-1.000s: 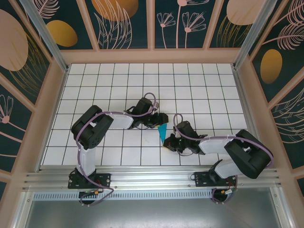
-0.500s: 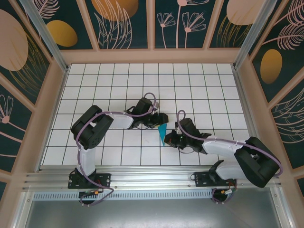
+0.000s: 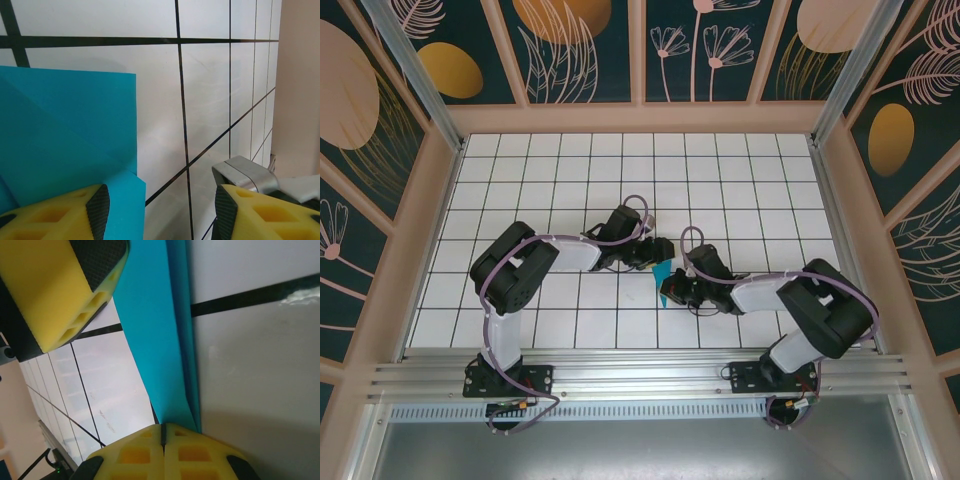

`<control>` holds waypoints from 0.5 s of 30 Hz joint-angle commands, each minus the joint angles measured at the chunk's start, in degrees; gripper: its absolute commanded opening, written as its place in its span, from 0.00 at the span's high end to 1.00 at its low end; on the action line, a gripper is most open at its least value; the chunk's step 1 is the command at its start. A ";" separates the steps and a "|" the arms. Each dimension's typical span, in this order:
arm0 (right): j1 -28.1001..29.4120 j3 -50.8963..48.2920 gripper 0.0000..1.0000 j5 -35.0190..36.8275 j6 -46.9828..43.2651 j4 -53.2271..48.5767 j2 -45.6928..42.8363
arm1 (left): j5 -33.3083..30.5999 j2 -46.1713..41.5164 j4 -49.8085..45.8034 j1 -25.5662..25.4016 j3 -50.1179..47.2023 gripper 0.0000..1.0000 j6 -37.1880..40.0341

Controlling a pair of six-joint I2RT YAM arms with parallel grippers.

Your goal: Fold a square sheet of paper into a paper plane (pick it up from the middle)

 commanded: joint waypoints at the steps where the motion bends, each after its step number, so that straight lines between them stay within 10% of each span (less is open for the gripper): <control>1: -0.22 -3.03 1.00 0.39 1.24 -0.60 2.80 | -4.76 3.49 -4.30 0.06 -0.11 0.39 3.28; 15: -0.44 -4.50 1.00 0.05 -3.05 -8.15 1.62 | -9.62 4.30 -7.67 1.63 3.29 0.39 6.15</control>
